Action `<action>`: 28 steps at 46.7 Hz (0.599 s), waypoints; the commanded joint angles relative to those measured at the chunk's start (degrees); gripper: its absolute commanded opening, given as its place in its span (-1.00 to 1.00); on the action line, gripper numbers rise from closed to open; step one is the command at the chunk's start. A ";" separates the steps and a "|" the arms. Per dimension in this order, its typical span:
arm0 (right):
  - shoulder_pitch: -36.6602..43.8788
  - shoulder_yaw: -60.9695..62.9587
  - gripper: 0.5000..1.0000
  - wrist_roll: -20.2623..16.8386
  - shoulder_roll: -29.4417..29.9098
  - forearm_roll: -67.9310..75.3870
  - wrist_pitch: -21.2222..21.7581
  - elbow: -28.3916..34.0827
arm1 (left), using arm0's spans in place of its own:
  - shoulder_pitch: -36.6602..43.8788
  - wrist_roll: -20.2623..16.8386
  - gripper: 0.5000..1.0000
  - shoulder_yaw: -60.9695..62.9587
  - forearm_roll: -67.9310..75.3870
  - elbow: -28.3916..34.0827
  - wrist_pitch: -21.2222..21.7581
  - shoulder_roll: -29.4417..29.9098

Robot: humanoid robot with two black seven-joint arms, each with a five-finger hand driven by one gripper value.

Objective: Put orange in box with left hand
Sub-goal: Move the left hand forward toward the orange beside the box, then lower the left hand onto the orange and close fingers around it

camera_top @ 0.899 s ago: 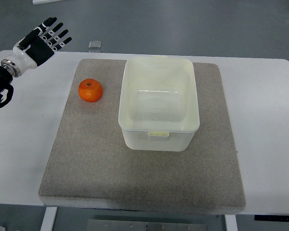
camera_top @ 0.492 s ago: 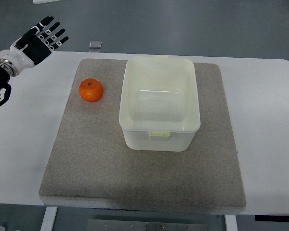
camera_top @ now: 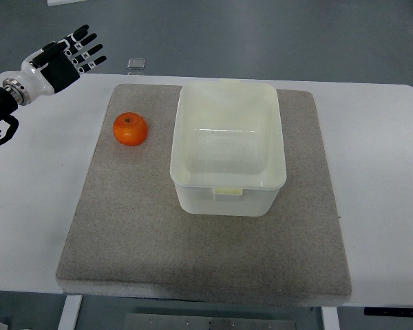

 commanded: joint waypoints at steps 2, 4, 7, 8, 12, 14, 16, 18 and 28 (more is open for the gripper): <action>0.00 0.00 0.73 0.00 0.00 0.00 0.00 0.00 | -0.30 -3.61 0.98 -0.02 13.15 -0.55 0.01 0.36; 0.00 0.00 0.73 0.00 0.00 0.00 0.00 0.00 | -0.38 -5.71 0.98 -0.02 17.55 -1.33 0.01 0.53; 0.00 0.00 0.73 0.00 0.00 0.00 0.00 0.00 | -0.30 -8.88 0.98 -0.02 23.88 -2.83 0.01 1.50; 0.00 0.00 0.73 0.00 0.00 0.00 0.00 0.00 | -0.30 -9.85 0.98 0.07 25.90 -3.53 0.01 2.11; 0.00 0.00 0.73 0.00 0.00 0.00 0.00 0.00 | -0.21 -12.75 0.98 0.16 35.04 -7.74 0.01 4.66; 0.00 0.00 0.73 0.00 0.00 0.00 0.00 0.00 | -0.12 -13.54 0.98 0.24 39.61 -10.11 0.01 5.98; 0.00 0.00 0.73 0.00 0.00 0.00 0.00 0.00 | 0.05 -14.07 0.98 0.77 44.09 -12.66 0.01 7.21; 0.00 0.00 0.73 0.00 0.00 0.00 0.00 0.00 | 0.23 -14.43 0.98 1.47 47.35 -15.04 0.03 8.70; 0.00 0.00 0.73 0.00 0.00 0.00 0.00 0.00 | 2.25 -17.06 0.97 5.33 53.42 -24.27 5.48 13.01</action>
